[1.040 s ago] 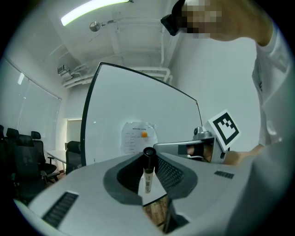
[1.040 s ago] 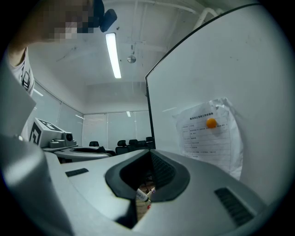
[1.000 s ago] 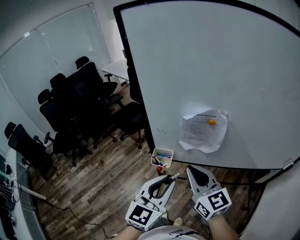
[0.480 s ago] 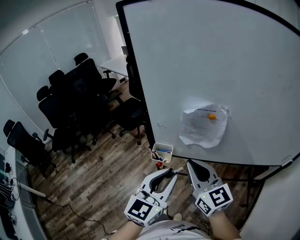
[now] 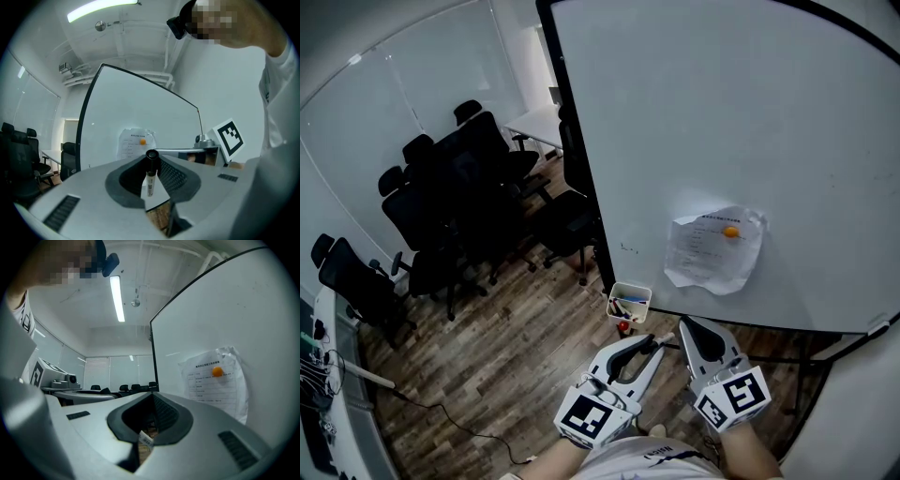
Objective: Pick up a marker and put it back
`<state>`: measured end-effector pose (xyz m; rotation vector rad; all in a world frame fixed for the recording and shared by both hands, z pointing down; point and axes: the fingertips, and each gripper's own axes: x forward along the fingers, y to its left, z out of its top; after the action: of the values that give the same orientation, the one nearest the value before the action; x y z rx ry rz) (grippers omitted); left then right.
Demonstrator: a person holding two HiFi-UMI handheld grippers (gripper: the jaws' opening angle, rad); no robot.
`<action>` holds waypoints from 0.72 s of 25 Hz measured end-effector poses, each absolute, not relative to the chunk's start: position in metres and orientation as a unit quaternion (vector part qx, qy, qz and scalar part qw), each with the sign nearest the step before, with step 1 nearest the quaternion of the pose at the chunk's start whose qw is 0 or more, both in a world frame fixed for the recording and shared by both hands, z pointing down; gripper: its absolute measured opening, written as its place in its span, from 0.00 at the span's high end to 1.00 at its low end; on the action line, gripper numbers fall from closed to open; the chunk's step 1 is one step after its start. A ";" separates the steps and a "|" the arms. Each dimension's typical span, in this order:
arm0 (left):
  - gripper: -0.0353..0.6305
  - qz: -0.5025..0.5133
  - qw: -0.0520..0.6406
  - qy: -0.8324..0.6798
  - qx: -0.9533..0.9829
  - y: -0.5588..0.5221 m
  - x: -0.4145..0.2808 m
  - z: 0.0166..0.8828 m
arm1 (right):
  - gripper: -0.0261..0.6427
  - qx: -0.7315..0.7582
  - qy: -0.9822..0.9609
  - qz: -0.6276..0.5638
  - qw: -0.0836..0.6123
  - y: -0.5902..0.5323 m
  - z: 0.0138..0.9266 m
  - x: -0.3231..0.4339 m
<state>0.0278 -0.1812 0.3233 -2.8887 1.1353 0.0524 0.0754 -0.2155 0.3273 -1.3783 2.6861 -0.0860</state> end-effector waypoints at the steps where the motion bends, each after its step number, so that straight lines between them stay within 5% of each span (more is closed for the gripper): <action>1: 0.82 0.019 0.015 0.367 -0.930 -0.182 0.027 0.323 | 0.94 -0.455 0.888 -0.029 0.061 -0.216 0.328 0.075; 18: 0.82 0.021 0.008 0.390 -0.921 -0.191 0.017 0.328 | 0.94 -0.448 0.892 -0.035 0.056 -0.221 0.333 0.068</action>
<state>0.0166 -0.1908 0.3282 -2.8782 1.2181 0.0667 0.0679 -0.2213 0.3330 -1.3579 2.7058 -0.1052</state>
